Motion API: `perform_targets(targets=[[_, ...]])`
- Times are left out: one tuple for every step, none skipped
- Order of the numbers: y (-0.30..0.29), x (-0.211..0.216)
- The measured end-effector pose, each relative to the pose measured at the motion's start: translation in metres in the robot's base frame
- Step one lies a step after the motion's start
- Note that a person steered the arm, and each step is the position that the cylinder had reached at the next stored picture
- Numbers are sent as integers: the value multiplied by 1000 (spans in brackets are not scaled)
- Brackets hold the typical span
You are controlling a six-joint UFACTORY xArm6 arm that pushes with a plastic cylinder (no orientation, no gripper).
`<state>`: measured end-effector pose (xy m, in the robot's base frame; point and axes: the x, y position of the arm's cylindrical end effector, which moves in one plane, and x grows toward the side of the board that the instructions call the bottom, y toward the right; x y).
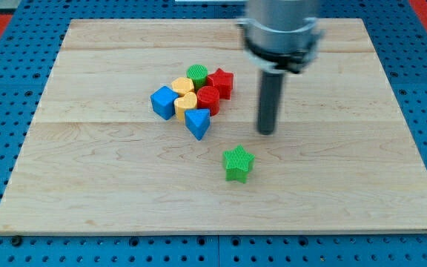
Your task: Move the green star below the blue cube
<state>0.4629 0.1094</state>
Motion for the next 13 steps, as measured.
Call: perform_targets(targets=[[29,13],[23,51],[8,98],[-15,100],[-46,100],[-85,91],[-123,79],[-159,77],[-135,115],[-75,116],[-50,57],[-73,-4],[-82,4]])
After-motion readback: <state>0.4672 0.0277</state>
